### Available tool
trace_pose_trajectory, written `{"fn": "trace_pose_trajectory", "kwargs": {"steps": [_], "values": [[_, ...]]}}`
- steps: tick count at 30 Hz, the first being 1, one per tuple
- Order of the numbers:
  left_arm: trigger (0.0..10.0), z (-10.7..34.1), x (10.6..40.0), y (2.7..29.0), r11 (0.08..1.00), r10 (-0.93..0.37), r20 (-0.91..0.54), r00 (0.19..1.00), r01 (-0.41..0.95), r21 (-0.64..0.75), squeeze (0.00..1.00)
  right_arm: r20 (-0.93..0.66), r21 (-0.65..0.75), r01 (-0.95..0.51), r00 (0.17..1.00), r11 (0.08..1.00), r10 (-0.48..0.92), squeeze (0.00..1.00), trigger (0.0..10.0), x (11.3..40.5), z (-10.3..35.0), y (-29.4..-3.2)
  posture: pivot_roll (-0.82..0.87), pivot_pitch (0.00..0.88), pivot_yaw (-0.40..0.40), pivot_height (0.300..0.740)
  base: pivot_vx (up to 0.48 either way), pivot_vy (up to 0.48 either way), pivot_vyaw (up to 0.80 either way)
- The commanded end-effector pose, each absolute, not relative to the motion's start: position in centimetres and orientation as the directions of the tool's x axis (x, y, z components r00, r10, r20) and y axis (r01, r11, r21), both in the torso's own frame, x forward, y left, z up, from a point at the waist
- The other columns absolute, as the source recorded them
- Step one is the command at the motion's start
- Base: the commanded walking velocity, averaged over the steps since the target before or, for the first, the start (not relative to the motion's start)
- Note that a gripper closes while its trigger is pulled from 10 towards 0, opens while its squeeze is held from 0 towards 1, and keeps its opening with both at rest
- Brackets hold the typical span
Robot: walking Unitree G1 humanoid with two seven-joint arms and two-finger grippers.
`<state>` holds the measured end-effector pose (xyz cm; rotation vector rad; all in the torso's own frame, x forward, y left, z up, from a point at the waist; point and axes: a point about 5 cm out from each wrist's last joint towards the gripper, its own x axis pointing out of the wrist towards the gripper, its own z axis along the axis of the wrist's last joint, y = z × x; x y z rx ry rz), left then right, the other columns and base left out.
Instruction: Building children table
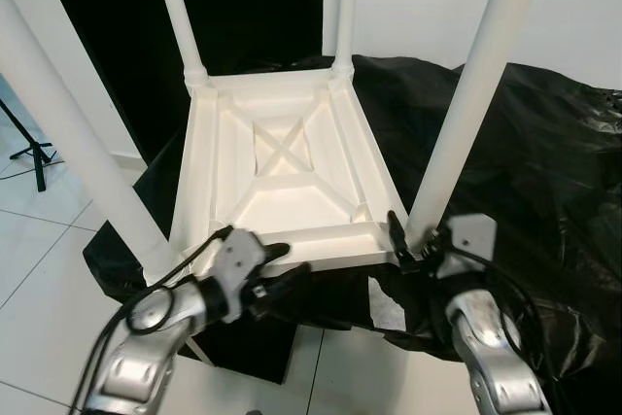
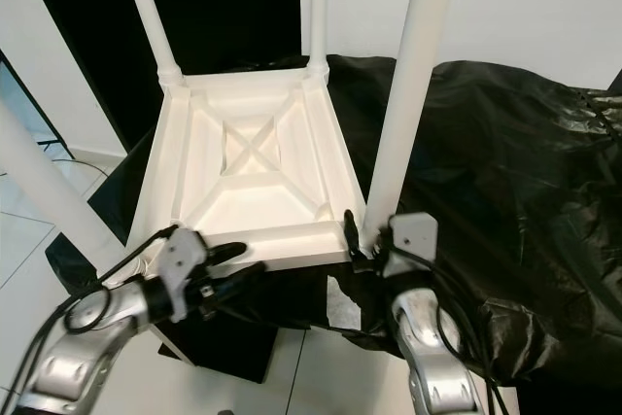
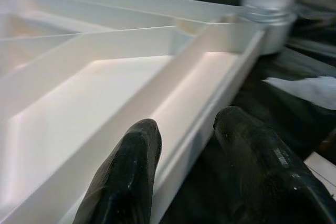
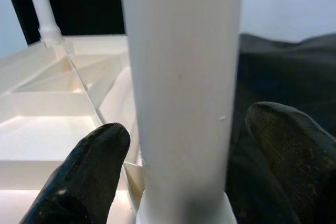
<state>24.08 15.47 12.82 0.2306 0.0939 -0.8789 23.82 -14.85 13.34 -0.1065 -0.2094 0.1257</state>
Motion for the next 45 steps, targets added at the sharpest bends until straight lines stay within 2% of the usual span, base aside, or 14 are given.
{"fn": "trace_pose_trajectory", "kwargs": {"steps": [1,9,13,14,22,24,29,45], "values": [[10.0,13.2,23.8,16.2,0.662,-0.717,-0.156,0.679,0.734,0.151,0.00,0.237,-0.122,-0.138,0.958,0.983,0.164,0.00,10.0,23.2,14.0,-14.5,0.02,0.000,0.005,0.740,0.000,0.000,0.00],[10.0,13.5,23.4,17.7,0.705,-0.679,-0.148,0.719,0.695,0.143,0.00,0.251,-0.158,-0.174,0.945,0.972,0.210,0.00,10.0,21.9,14.3,-14.7,0.02,0.000,0.006,0.740,0.000,0.000,0.00],[10.0,13.5,23.4,18.4,0.713,-0.668,-0.152,0.728,0.685,0.146,0.00,0.241,-0.183,-0.232,0.931,0.955,0.273,0.00,10.0,21.0,14.2,-14.8,0.03,0.000,0.007,0.740,0.000,0.000,0.00],[10.0,13.5,23.6,18.9,0.719,-0.660,-0.158,0.735,0.678,0.154,0.00,0.229,-0.205,-0.286,0.916,0.936,0.330,0.00,10.0,20.8,14.1,-14.8,0.03,0.000,0.005,0.740,0.000,0.000,0.00],[10.0,13.8,24.0,19.5,0.726,-0.646,-0.162,0.746,0.666,0.170,0.00,0.195,-0.231,-0.378,0.885,0.897,0.423,0.00,10.0,21.1,13.6,-14.3,0.04,0.000,0.002,0.740,0.000,0.000,0.00],[10.0,14.0,24.6,19.8,0.729,-0.637,-0.162,0.754,0.657,0.192,0.00,0.156,-0.223,-0.463,0.852,0.858,0.500,0.00,10.0,21.8,13.2,-13.3,0.04,0.000,-0.005,0.740,0.000,0.000,0.00],[10.0,14.2,25.1,20.1,0.732,-0.627,-0.159,0.763,0.647,0.216,0.00,0.130,-0.223,-0.553,0.799,0.803,0.587,0.00,10.0,22.4,13.0,-12.2,0.05,0.000,-0.013,0.740,0.000,0.000,0.00],[10.0,14.1,24.9,21.7,0.761,-0.581,-0.167,0.797,0.604,0.236,0.00,0.046,-0.224,-0.611,0.771,0.759,0.635,0.00,10.0,20.6,12.0,-14.3,0.06,0.000,-0.027,0.740,0.000,0.000,0.00]]}}
